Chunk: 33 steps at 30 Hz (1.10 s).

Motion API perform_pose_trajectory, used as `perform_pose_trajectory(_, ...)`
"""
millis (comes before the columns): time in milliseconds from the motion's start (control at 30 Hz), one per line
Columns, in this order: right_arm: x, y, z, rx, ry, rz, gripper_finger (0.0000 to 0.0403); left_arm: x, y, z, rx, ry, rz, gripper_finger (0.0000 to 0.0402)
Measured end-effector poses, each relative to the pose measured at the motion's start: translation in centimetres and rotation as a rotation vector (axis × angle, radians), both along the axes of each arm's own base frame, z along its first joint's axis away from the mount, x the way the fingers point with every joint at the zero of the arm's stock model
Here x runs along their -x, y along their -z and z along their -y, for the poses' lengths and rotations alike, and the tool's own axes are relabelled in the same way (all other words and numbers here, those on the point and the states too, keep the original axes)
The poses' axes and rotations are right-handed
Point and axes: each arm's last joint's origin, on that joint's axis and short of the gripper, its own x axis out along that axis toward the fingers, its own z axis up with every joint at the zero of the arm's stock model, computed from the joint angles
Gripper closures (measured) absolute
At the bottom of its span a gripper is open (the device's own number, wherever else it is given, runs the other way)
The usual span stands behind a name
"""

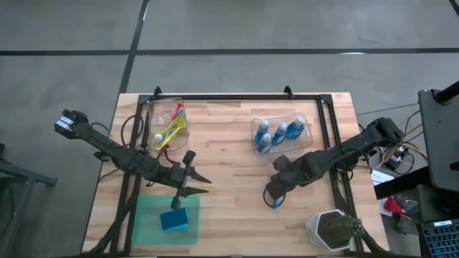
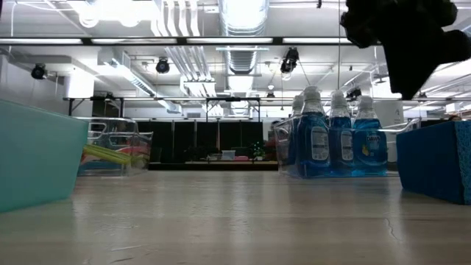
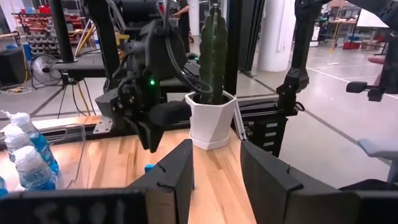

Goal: Pick & Place Kitchen Sink Supplies
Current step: Stack the blue sponge on top of the blue sponge in the green bin

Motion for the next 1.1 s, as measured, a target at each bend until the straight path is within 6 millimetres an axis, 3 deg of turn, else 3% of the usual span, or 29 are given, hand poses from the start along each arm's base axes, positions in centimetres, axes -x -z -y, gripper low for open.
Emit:
perform_pose_trajectory(333,1.1,2.4,0.3,-0.018,0.094,-0.086,0.0222,0.0,0.0,0.0,0.002,0.001,-0.001,0.0275)
perform_pose_trajectory(467,0.8,3.4,0.1,-0.048,0.092,-0.027,0.0206,0.0,0.0,0.0,0.002,0.001,-0.001,0.0275)
perform_pose_trajectory(833,1.2,5.2,0.3,-0.071,0.124,-0.027,0.0206,0.0,0.0,0.0,0.003,0.001,-0.002,0.0275)
perform_pose_trajectory(1100,1.0,5.3,0.2,-0.085,0.121,0.005,0.0226,-0.2,0.4,0.1,0.011,0.000,-0.026,0.0275)
